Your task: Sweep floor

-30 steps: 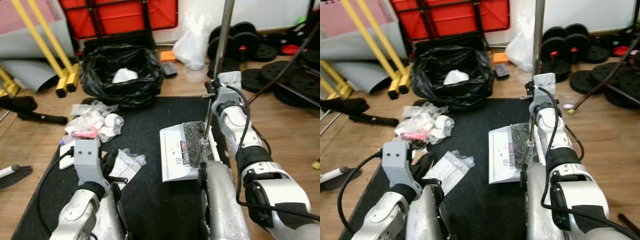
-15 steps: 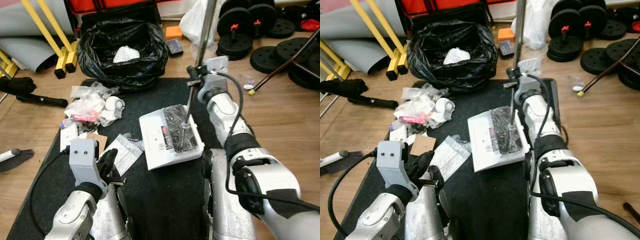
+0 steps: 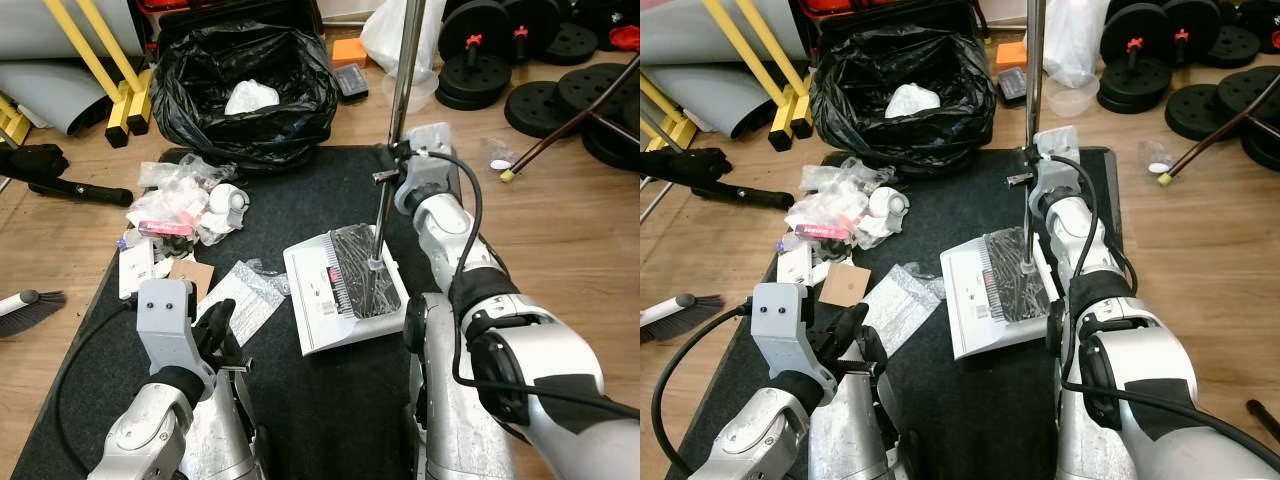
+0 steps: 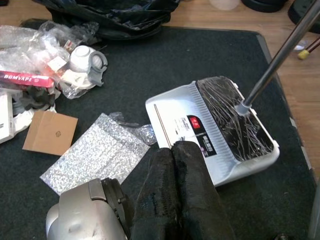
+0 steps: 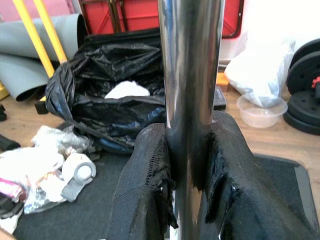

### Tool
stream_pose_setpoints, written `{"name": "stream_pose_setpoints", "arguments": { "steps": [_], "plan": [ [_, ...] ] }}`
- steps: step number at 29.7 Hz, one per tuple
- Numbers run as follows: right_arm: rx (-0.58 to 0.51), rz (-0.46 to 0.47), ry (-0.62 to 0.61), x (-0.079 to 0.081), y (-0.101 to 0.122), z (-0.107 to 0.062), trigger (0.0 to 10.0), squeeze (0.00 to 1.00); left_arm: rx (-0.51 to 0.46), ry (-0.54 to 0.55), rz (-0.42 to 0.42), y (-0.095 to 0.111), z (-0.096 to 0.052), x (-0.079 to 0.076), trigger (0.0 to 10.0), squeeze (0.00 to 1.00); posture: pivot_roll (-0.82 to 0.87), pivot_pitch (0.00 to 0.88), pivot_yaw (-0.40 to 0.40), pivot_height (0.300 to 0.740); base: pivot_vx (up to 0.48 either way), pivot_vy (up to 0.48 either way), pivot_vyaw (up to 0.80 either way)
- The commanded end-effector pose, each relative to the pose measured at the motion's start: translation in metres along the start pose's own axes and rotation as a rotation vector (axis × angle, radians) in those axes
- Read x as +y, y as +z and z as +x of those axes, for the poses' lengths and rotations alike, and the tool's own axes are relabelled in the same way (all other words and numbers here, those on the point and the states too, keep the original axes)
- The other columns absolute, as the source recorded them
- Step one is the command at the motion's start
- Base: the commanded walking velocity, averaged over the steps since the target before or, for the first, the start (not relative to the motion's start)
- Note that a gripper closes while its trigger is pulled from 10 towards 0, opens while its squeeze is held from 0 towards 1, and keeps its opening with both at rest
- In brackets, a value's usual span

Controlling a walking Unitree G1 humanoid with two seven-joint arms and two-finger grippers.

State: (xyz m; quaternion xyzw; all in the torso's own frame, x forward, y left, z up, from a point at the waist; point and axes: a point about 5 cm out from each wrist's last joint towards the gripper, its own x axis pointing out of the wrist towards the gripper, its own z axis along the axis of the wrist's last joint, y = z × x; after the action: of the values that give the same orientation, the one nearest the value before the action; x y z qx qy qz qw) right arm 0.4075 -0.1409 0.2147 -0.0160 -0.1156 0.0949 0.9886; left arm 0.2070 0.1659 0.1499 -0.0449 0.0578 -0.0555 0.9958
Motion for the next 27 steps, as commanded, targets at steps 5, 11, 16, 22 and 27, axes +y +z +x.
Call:
{"name": "stream_pose_setpoints", "arguments": {
  "steps": [5, 11, 16, 22, 27],
  "plan": [
    [-0.070, 0.052, 0.044, 0.009, 0.005, 0.001, 10.0, 1.00, 0.029, 0.026, 0.007, -0.003, -0.004, 0.005, 10.0, 0.00, 0.12, 0.240, 0.087, 0.360, 0.000, 0.000, 0.00],
    [-0.057, 0.054, 0.041, 0.009, 0.001, -0.001, 10.0, 1.00, 0.028, 0.026, 0.005, -0.003, -0.004, 0.005, 10.0, 0.00, 0.12, 0.239, 0.087, 0.360, 0.000, 0.000, 0.00],
    [-0.023, 0.037, 0.028, 0.003, -0.011, -0.009, 10.0, 1.00, 0.028, 0.027, 0.004, -0.004, -0.003, 0.005, 10.0, 0.00, 0.11, 0.229, 0.085, 0.360, 0.000, 0.000, 0.00],
    [0.032, 0.028, 0.015, -0.004, -0.029, -0.022, 10.0, 1.00, 0.029, 0.027, 0.003, -0.006, 0.000, 0.006, 10.0, 0.00, 0.09, 0.206, 0.080, 0.360, 0.000, 0.000, 0.00],
    [0.053, 0.018, 0.015, -0.015, -0.047, -0.046, 10.0, 1.00, 0.022, 0.031, 0.003, -0.009, 0.007, 0.006, 10.0, 0.00, 0.05, 0.165, 0.060, 0.360, 0.000, 0.000, 0.00]
  ]
}}
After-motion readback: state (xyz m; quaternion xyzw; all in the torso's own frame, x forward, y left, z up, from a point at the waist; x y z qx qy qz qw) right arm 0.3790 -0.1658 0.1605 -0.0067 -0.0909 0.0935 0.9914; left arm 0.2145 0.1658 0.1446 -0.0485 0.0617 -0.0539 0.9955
